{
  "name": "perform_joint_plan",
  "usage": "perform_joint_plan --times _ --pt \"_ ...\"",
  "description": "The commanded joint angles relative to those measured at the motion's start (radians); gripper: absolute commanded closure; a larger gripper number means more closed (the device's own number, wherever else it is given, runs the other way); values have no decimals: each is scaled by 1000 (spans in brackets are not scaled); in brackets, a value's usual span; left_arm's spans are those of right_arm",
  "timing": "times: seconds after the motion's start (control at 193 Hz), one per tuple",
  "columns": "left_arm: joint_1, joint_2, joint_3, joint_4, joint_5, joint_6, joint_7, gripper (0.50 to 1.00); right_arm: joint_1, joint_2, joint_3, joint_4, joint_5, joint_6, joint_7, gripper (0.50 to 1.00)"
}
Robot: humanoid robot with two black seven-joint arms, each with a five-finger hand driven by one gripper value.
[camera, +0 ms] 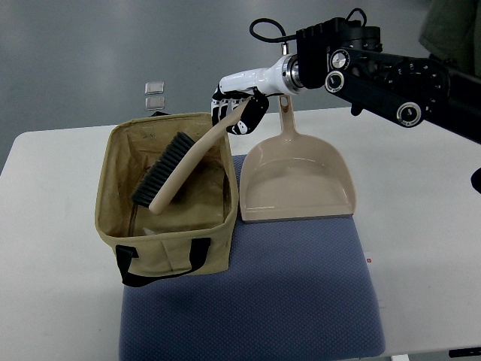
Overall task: Put pink broom in yellow bag with right hand
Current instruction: 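Lower the brush bristles-first into the beige fabric bag, then open the right hand and lift it away from the bag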
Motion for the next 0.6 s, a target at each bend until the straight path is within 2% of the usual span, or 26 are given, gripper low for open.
perform_joint_plan --times 0.0,0.171,0.429,0.44,0.445,0.45,0.455,0.461,0.466,0.471,0.476,0.481,0.486,0.497,0.502,0.507,0.512,0.517,0.523,0.564,0.595 --pt "0 0 0 0 1 0 0 500 -7 41 -8 -32 -16 -4 0 1000" --pt "0 0 0 0 0 0 0 500 -10 82 -8 -67 -42 -7 2 1000" --pt "0 0 0 0 0 0 0 500 -9 82 -8 -67 -42 -7 2 1000" --pt "0 0 0 0 1 0 0 500 -9 82 -8 -67 -42 -7 2 989" --pt "0 0 0 0 0 0 0 500 -9 82 -8 -67 -42 -6 2 947" --pt "0 0 0 0 0 0 0 500 -9 82 -8 -67 -42 -6 2 946" --pt "0 0 0 0 0 0 0 500 -9 82 -8 -67 -43 -7 2 904" --pt "0 0 0 0 0 0 0 500 -9 82 -8 -67 -43 -7 2 904" --pt "0 0 0 0 0 0 0 500 -9 84 -8 -67 -42 -7 2 861" --pt "0 0 0 0 0 0 0 500 -9 84 -8 -67 -42 -7 2 861" --pt "0 0 0 0 1 0 0 500 -9 82 -8 -67 -42 -6 2 820" --pt "0 0 0 0 1 0 0 500 -9 82 -8 -67 -42 -6 2 820" --pt "0 0 0 0 0 0 0 500 -7 82 -6 -67 -42 -6 2 785" --pt "0 0 0 0 0 0 0 500 -7 82 -6 -67 -42 -6 2 785" --pt "0 0 0 0 0 0 0 500 -9 82 -6 -67 -42 -6 2 749" --pt "0 0 0 0 0 0 0 500 -9 82 -6 -67 -42 -6 2 748" --pt "0 0 0 0 0 0 0 500 -7 82 -6 -67 -42 -6 2 718" --pt "0 0 0 0 0 0 0 500 -7 82 -6 -67 -42 -6 2 718" --pt "0 0 0 0 1 0 0 500 -7 82 -6 -66 -42 -6 2 693" --pt "0 0 0 0 0 0 0 500 -6 82 -6 -66 -42 -3 2 642" --pt "0 0 0 0 0 0 0 500 -6 82 -6 -66 -42 -1 2 632"
